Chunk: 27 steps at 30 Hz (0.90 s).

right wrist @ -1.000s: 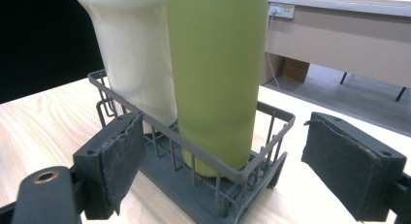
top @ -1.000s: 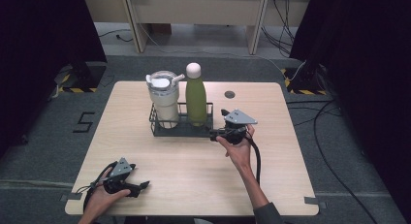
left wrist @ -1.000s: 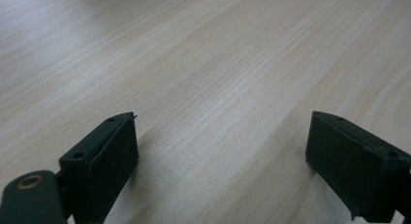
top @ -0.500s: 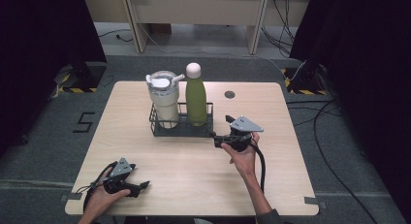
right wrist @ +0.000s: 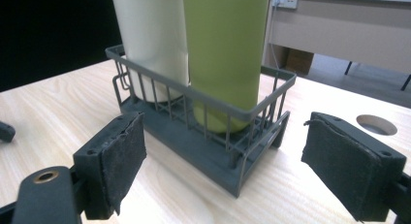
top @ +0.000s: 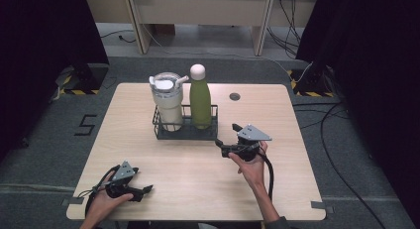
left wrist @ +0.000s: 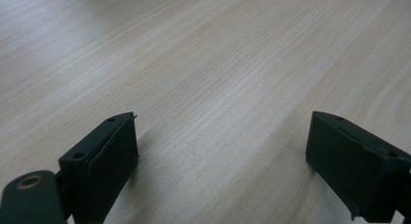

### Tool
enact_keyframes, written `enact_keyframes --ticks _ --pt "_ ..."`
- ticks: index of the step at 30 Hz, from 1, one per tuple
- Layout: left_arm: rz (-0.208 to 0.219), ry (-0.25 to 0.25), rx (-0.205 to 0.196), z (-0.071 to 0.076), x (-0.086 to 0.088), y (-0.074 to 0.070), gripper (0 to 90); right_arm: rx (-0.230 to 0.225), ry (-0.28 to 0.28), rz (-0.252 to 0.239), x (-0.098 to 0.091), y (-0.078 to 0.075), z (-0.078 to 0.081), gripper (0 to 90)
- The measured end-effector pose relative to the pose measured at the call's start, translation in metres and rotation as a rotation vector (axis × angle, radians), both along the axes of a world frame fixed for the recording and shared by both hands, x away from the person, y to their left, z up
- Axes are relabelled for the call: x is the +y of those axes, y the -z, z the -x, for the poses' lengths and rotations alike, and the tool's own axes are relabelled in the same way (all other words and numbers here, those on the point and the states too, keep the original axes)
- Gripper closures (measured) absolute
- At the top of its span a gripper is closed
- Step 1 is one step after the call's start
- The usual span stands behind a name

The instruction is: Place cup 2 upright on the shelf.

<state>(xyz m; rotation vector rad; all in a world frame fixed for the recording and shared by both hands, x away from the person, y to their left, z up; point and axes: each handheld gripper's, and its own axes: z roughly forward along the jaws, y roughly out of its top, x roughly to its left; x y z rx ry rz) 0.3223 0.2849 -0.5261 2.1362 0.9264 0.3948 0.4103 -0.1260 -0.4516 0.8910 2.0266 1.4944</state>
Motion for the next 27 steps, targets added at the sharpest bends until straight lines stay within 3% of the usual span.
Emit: enact_keyframes --ticks 19,23,27 --pt "0.001 0.002 0.0 0.0 0.0 0.0 10.9 0.043 0.011 0.037 -0.029 0.014 0.027 15.3" --pt "0.001 0.002 -0.001 0.0 0.0 0.0 10.9 0.03 0.014 0.06 -0.034 0.015 0.033 15.4" --pt "0.0 0.001 0.0 0.0 0.0 0.0 10.9 0.053 0.017 0.067 -0.04 0.019 0.039 15.3"
